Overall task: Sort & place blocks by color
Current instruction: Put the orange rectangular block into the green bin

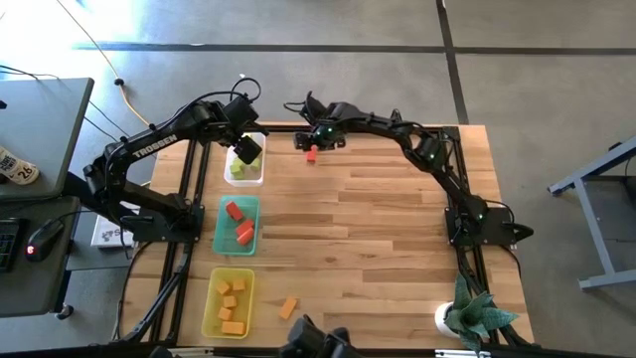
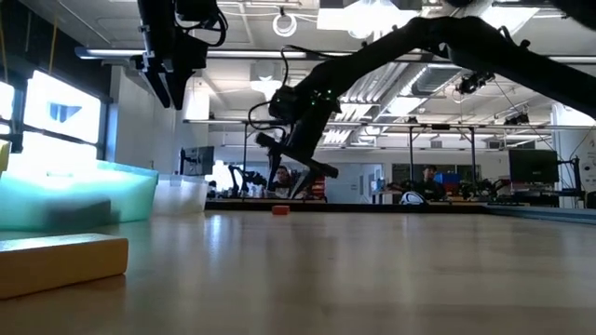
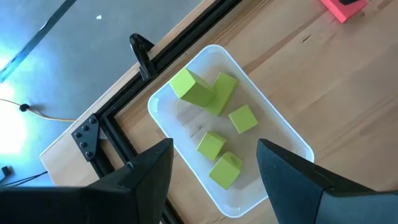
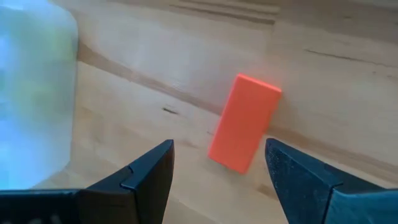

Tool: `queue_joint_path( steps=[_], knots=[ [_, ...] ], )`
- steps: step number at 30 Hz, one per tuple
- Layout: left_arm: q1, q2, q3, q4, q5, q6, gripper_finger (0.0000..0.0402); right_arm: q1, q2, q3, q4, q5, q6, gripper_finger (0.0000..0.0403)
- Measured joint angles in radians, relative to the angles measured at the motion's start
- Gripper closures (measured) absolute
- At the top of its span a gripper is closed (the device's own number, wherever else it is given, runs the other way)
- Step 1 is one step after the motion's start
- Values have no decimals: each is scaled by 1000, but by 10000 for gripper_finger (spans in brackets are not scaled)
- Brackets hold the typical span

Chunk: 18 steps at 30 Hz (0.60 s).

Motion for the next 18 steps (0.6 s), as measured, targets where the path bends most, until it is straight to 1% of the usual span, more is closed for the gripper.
queue_joint_path(
  steps=[3,10,15,18],
  knots=[
    [0,0,0,0,0,0,181,-2,5,2,-35,14,3,164],
    [0,0,0,12,2,1,181,-24,5,3,-23,3,27,164],
    [0,0,0,40,3,8,181,-44,5,3,-33,-47,-13,164],
    [0,0,0,99,9,26,181,-67,-1,3,-55,-77,-34,164]
  ],
)
